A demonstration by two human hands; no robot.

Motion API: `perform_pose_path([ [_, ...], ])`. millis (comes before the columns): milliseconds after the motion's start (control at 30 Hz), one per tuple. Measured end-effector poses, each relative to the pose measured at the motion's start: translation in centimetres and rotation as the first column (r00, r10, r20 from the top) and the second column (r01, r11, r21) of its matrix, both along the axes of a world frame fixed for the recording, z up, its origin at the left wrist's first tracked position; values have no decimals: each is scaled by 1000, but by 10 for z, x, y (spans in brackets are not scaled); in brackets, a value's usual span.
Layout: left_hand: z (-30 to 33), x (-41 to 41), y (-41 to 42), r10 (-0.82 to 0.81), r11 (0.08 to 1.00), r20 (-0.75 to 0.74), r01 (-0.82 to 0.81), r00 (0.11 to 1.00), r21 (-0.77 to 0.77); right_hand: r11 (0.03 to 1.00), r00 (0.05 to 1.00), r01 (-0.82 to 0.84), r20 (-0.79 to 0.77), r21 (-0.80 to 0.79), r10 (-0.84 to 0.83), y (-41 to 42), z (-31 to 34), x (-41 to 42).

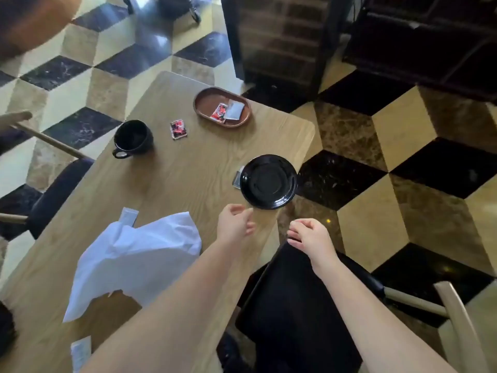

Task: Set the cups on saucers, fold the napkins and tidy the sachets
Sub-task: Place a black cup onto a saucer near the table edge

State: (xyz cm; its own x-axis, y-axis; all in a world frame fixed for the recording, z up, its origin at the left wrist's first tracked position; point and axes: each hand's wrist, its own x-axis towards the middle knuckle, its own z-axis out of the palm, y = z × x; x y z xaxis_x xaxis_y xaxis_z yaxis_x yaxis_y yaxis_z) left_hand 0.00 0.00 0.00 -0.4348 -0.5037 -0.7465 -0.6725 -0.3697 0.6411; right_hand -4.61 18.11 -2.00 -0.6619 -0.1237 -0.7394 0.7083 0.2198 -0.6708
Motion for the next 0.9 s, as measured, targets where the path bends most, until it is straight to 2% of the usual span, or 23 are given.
perform_pose_path([
  [100, -10, -28, -7, -44, 992, 44, 49, 998, -120, 998, 997, 41, -63, 53, -38, -12, -8, -41],
  [233, -22, -53, -13, 27, 992, 51, -20, 998, -128, 993, 987, 99, -132, 63, -90, -32, -16, -76],
  [367, -31, -62, -22, 114, 986, 34, -108, 993, -129, 988, 979, 39, -206, 151, -7, -42, -23, -95],
  [533, -25, -60, -25, 144, 986, 10, -142, 990, -89, 973, 969, -73, -215, 218, 121, -40, -23, -95],
  [733, 8, 16, -1, 226, 974, -64, -227, 972, -8, 981, 966, -122, -210, 153, 153, -15, 2, -27],
  [900, 14, 127, 12, 278, 961, 39, -278, 960, 1, 978, 975, -189, -100, 87, 197, -2, 7, 71],
])
